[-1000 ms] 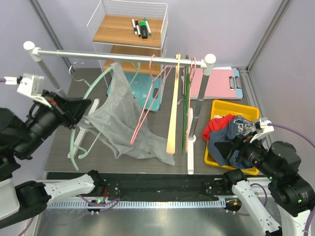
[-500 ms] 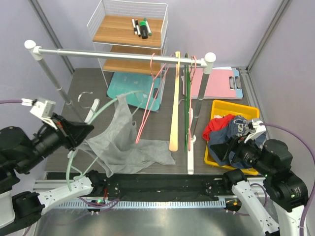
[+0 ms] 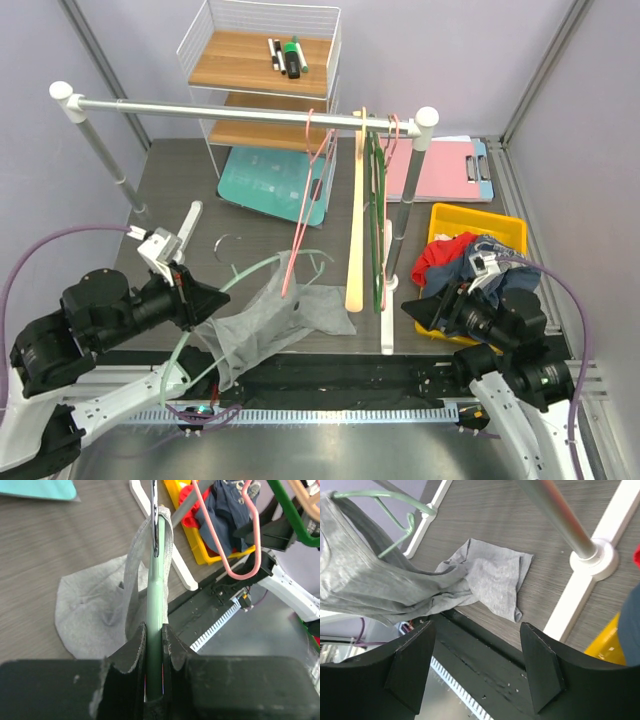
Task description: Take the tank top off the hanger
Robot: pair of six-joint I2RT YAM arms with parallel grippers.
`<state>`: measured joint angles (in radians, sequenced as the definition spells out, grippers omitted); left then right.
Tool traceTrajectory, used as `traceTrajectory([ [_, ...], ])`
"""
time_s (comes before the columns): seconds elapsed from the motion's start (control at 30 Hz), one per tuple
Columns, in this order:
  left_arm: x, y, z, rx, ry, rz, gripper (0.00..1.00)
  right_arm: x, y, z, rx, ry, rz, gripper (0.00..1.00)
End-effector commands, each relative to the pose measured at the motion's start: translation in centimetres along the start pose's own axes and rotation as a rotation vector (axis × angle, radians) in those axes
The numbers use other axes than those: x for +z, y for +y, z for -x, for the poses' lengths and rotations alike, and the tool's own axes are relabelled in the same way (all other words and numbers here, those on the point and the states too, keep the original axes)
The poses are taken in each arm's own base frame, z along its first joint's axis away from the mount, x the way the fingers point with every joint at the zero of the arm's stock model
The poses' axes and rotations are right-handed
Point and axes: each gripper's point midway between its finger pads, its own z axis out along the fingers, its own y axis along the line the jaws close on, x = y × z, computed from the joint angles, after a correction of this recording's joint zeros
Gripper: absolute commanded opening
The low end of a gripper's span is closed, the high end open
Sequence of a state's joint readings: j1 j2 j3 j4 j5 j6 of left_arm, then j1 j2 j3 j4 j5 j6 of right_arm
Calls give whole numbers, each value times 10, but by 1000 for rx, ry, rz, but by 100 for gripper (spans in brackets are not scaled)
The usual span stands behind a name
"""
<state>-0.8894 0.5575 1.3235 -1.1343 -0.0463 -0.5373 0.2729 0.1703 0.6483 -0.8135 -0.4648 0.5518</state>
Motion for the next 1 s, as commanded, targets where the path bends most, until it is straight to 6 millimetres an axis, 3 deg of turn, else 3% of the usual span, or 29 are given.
traceTrajectory([
  [0.0,19,-24,9,-53,-52,-120,0,13,29,11,73,-50,199,73],
  [0.2,48,-27,-14,-118,8,-157,0,31,36,17,132,-74,314,67],
  [0.37,60,-33,-16,-141,8,-190,0,51,29,11,191,-24,334,65],
  [0.57,70,-35,-22,-157,31,-202,0,60,36,17,201,-46,367,63],
  [0.67,75,-35,-26,-160,43,-203,0,76,41,8,198,-13,365,62],
  [0.7,76,-36,-25,-163,44,-207,0,77,56,-3,179,26,403,62],
  [0.77,78,-36,-26,-164,49,-211,0,88,58,-5,163,2,369,62],
  [0.83,79,-37,-26,-166,51,-213,0,93,74,-22,131,51,391,62],
  [0.97,79,-38,-28,-168,61,-218,0,107,80,-22,111,11,352,61],
])
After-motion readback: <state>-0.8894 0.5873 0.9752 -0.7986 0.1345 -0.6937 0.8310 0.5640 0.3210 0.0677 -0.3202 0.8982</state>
